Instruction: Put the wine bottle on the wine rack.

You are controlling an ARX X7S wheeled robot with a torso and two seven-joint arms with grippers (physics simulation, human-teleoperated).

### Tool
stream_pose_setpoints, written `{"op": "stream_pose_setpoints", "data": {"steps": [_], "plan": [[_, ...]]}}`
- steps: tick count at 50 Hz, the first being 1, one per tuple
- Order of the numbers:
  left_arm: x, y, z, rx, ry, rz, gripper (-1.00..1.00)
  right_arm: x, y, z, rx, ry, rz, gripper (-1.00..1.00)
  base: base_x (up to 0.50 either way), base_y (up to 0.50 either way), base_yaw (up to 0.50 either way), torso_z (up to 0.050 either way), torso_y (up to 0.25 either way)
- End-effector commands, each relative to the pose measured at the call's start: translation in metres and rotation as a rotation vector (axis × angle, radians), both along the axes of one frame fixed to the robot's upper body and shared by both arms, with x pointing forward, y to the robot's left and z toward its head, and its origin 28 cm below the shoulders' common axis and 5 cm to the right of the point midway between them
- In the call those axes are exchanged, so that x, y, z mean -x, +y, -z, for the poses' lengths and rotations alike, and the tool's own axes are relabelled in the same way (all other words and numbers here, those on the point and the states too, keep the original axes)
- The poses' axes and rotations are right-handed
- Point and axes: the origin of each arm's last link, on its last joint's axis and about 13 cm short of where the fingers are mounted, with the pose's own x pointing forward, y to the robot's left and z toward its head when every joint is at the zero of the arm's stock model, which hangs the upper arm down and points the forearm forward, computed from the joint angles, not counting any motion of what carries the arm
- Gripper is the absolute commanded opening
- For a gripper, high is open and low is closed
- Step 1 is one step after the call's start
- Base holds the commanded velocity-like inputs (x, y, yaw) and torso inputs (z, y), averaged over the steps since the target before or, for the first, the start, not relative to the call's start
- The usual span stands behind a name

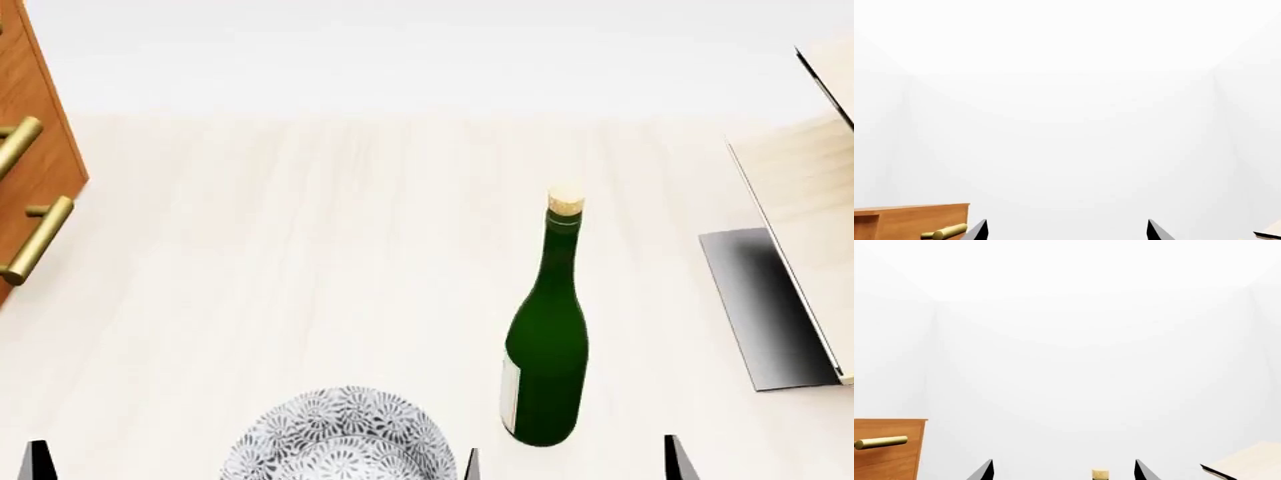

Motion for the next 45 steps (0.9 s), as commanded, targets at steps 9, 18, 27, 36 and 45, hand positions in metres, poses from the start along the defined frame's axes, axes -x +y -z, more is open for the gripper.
{"op": "stream_pose_setpoints", "data": {"steps": [9, 18, 27, 36, 45], "plan": [[0.0003, -0.0007, 0.0013, 0.0, 0.001, 0.004, 1.0, 0.0004, 0.0008, 0.0009, 0.001, 0.003, -0.004, 1.0, 0.12, 0.0, 0.0, 0.0, 0.0], [0.0003, -0.0014, 0.0019, -0.001, 0.003, 0.007, 1.0, 0.0001, 0.0009, 0.0014, 0.001, 0.004, -0.004, 1.0, 0.12, 0.0, 0.0, 0.0, 0.0], [0.0002, -0.0014, 0.0021, -0.001, 0.004, 0.007, 1.0, 0.0001, 0.0015, 0.0017, 0.002, 0.004, -0.005, 1.0, 0.12, 0.0, 0.0, 0.0, 0.0], [0.0005, -0.0013, 0.0019, -0.001, 0.003, 0.007, 1.0, 0.0002, 0.0014, 0.0017, 0.003, 0.005, -0.005, 1.0, 0.12, 0.0, 0.0, 0.0, 0.0], [0.0006, -0.0015, 0.0018, -0.002, 0.003, 0.008, 1.0, -0.0013, 0.0023, 0.0037, 0.019, 0.021, 0.0, 1.0, 0.12, 0.0, 0.0, 0.0, 0.0]]}}
